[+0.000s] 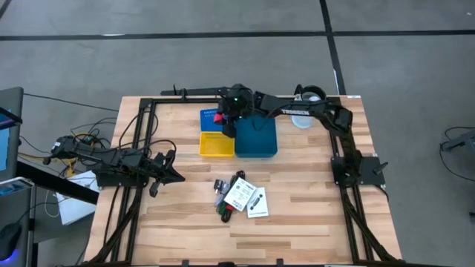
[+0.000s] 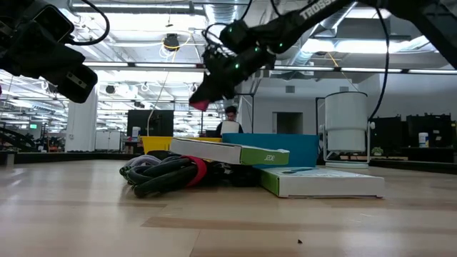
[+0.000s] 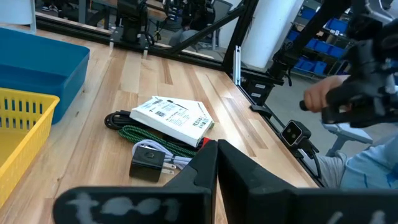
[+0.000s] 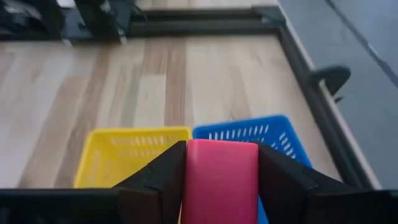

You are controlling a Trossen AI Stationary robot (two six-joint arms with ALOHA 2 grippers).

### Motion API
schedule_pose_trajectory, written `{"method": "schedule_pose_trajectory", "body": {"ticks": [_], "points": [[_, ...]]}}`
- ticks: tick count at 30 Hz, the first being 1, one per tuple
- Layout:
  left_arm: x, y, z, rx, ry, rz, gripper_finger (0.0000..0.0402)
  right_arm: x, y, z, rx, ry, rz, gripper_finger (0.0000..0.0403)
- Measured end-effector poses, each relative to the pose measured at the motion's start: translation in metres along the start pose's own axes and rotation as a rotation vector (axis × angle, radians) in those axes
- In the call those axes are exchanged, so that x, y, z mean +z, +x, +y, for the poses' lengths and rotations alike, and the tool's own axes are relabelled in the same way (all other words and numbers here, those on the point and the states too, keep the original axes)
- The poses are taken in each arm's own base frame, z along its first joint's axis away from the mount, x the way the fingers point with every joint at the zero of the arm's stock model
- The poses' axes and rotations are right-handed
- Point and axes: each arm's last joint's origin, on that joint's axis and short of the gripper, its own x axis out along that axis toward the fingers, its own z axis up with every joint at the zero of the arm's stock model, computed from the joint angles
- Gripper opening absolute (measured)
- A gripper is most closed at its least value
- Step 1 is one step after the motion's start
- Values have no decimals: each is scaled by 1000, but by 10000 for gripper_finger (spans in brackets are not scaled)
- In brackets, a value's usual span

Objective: Pick and place items into bin
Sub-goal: Put the pink charger adapter into the blue basket, then put the black charger adapter into the blue basket

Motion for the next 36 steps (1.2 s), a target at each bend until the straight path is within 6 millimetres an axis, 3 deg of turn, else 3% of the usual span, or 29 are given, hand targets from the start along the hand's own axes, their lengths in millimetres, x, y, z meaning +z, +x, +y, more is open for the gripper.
{"method": "schedule_pose_trajectory", "body": {"ticks": [5, 16, 31, 36], "points": [[0, 0, 0, 0, 0, 0, 0, -8, 8, -2, 3, 9, 27, 160], [0, 0, 0, 0, 0, 0, 0, -9, 7, -4, -34, 10, 35, 221], [0, 0, 0, 0, 0, 0, 0, -8, 7, -5, -86, 14, 41, 204], [0, 0, 0, 0, 0, 0, 0, 7, -6, 7, -73, 11, 17, 201]]}}
